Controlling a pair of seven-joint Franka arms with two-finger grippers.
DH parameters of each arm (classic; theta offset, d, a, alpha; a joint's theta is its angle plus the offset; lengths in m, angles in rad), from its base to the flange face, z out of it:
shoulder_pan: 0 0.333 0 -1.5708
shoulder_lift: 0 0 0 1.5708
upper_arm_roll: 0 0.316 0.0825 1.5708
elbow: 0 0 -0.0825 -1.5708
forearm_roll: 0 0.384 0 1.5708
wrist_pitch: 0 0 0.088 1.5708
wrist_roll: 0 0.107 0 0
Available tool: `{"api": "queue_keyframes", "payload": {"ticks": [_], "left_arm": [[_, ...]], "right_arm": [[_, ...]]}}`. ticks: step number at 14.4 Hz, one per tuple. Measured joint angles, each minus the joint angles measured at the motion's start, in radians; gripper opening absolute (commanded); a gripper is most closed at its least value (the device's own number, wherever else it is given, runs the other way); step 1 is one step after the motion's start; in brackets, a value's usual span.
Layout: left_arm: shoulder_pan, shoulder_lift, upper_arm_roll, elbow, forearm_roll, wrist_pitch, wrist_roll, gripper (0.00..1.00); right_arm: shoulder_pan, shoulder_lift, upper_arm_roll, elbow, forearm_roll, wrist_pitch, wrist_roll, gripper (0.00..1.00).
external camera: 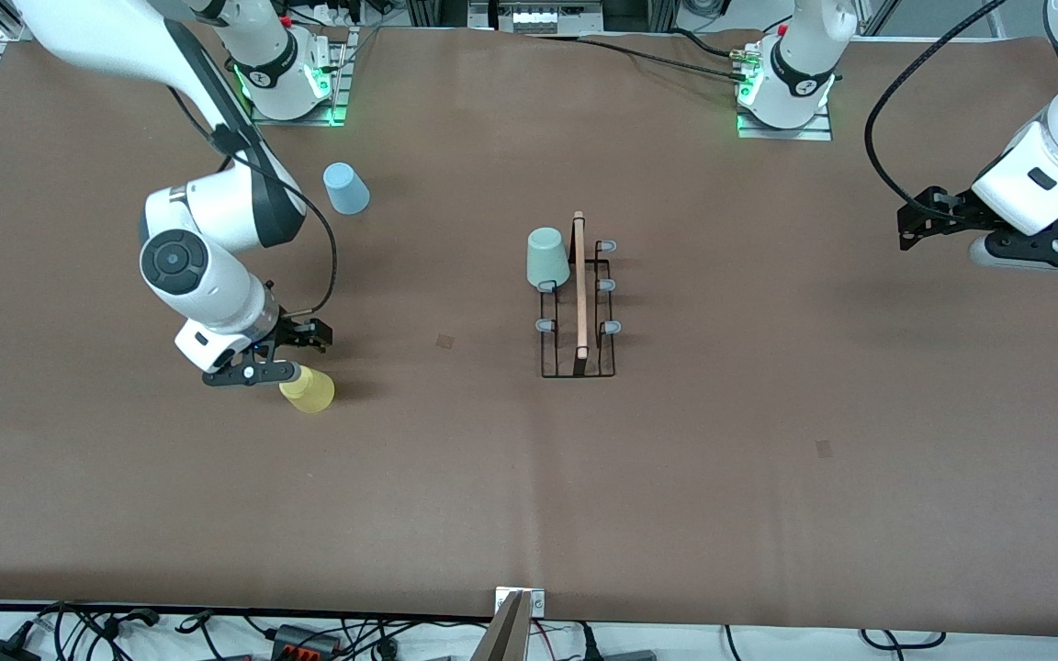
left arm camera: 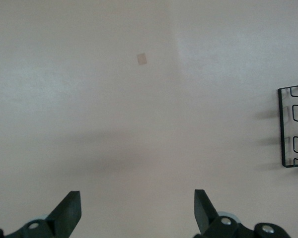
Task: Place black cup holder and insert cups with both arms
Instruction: 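Grasp the yellow cup with the right gripper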
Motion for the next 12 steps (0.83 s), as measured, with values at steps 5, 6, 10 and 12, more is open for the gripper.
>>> {"api": "queue_keyframes", "payload": {"ticks": [5, 6, 10, 12], "left_arm": [[0.004, 0.012, 0.010, 0.000, -0.006, 0.006, 0.000, 1.00], [0.004, 0.012, 0.010, 0.000, -0.008, 0.007, 0.000, 1.00], [0.004, 0.012, 0.010, 0.000, -0.009, 0.008, 0.000, 1.00], [0.004, 0.012, 0.010, 0.000, -0.009, 0.008, 0.000, 1.00]], "right_arm": [[-0.005, 0.080, -0.035, -0.001, -0.025, 0.134, -0.040, 1.00], [-0.007, 0.093, -0.036, 0.000, -0.031, 0.155, -0.040, 1.00], [-0.007, 0.119, -0.036, 0.000, -0.034, 0.191, -0.040, 1.00], [-0.007, 0.119, -0.036, 0.001, -0.034, 0.191, -0.041, 0.67]]}}
